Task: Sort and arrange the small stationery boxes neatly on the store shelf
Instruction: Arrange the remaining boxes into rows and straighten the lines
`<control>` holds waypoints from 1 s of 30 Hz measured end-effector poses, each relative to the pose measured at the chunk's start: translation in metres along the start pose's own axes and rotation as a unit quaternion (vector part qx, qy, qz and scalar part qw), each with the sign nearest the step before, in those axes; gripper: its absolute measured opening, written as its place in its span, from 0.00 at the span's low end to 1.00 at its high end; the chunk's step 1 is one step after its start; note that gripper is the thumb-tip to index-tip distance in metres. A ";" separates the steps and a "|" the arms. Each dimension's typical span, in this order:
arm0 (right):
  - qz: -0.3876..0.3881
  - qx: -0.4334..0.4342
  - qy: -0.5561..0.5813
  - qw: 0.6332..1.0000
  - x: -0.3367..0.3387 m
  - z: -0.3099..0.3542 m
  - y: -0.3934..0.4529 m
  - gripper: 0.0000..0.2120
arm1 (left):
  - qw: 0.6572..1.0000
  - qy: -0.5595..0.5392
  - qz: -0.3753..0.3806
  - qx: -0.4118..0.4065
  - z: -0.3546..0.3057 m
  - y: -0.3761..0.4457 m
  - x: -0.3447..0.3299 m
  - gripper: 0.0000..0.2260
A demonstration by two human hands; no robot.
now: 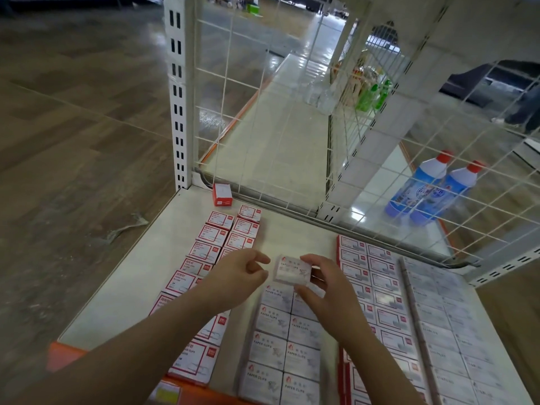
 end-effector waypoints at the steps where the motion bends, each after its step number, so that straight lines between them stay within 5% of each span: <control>1: -0.010 -0.011 -0.001 1.000 0.004 -0.004 0.003 0.20 | 1.000 0.003 -0.003 -0.001 0.000 0.001 0.000 0.11; 14: 0.061 -0.075 -0.069 0.993 -0.029 -0.016 0.042 0.21 | 0.995 0.027 -0.091 0.028 0.008 0.021 -0.001 0.12; 24: 0.083 -0.075 -0.114 0.987 -0.035 -0.027 0.040 0.23 | 0.998 0.062 -0.022 0.019 0.011 0.032 -0.024 0.18; 30: 0.032 -0.091 -0.096 0.991 -0.013 -0.043 0.034 0.20 | 0.991 0.134 0.016 0.020 0.009 0.040 -0.040 0.20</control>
Point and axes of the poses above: each hand's wrist, its own y-axis towards the middle knuckle, its own x-axis out of the back of the hand, z = x × y, the point moved 7 cm from there along y, towards the middle knuckle, and after that the axes turned 11 degrees about -x, right-handed, at the moved point
